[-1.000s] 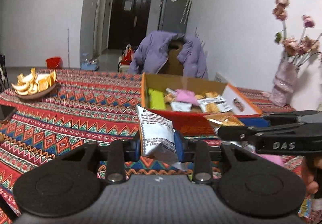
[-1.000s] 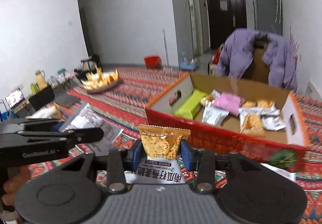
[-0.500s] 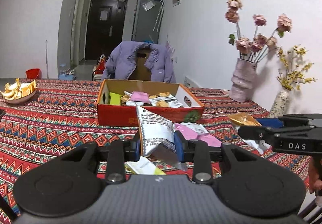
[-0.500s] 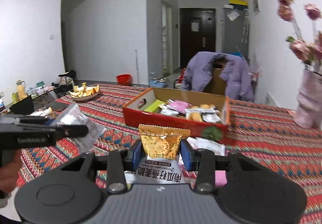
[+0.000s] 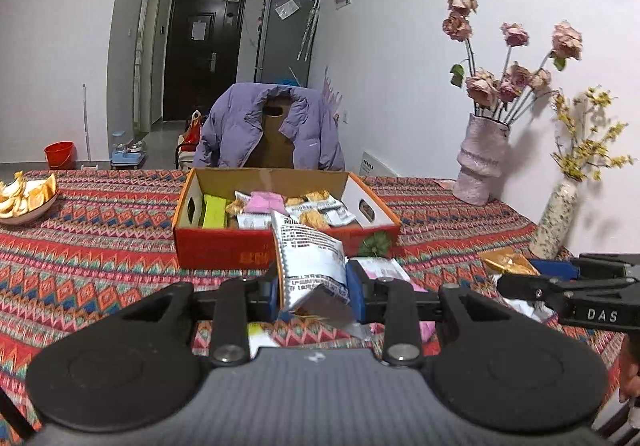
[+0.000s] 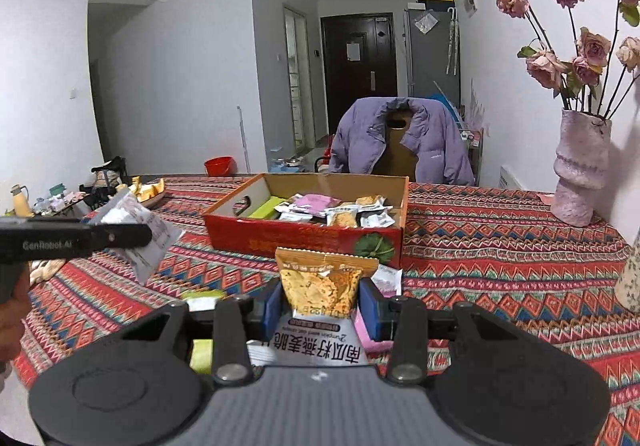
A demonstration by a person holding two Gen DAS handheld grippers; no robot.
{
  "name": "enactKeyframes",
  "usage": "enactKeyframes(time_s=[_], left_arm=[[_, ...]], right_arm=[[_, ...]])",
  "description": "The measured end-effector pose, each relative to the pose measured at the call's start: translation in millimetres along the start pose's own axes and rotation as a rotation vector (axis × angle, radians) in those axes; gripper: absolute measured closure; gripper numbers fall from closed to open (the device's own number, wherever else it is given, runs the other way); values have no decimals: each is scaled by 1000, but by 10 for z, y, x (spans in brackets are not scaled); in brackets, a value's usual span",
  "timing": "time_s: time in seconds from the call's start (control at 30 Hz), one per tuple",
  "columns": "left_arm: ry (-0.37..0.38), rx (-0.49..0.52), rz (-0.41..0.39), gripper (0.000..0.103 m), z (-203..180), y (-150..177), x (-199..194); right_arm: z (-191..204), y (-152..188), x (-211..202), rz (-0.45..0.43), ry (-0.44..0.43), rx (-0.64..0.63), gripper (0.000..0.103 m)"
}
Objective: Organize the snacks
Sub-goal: 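Carry both packets into the cardboard box and open both grippers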
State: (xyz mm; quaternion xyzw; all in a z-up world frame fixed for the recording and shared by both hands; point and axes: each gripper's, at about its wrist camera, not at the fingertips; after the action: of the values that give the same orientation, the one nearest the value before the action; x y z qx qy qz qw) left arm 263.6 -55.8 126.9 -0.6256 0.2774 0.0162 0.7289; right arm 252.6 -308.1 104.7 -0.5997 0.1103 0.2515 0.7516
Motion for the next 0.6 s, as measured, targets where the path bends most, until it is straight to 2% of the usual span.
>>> enactKeyframes(time_s=[0.17, 0.23, 0.43, 0.53, 0.6], left_arm=[[40, -16, -11, 70, 194, -374, 525], [80, -41, 1, 70, 302, -520, 809], [116, -94, 80, 70, 591, -790, 1814], [123, -184, 157, 70, 778, -785, 2379], [159, -240, 189, 70, 881, -745, 2727]], right_arm=[[-83, -434, 403, 1, -13, -29, 63], [-123, -625, 641, 6, -19, -35, 63], [-268, -1096, 1616, 54, -6, -36, 63], [-329, -1216, 2182, 101, 11, -40, 63], [-376, -1251, 2564, 136, 36, -35, 63]])
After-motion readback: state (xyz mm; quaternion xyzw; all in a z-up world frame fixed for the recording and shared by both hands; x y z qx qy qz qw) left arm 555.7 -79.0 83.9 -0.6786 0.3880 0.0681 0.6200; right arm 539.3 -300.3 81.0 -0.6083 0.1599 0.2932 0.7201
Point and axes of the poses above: each gripper's, at about its wrist camera, not at the fingertips, and x roughly the way its jaws point, z to its left, y to its underside, and after that the axes turned 12 degrees about x, right-handed
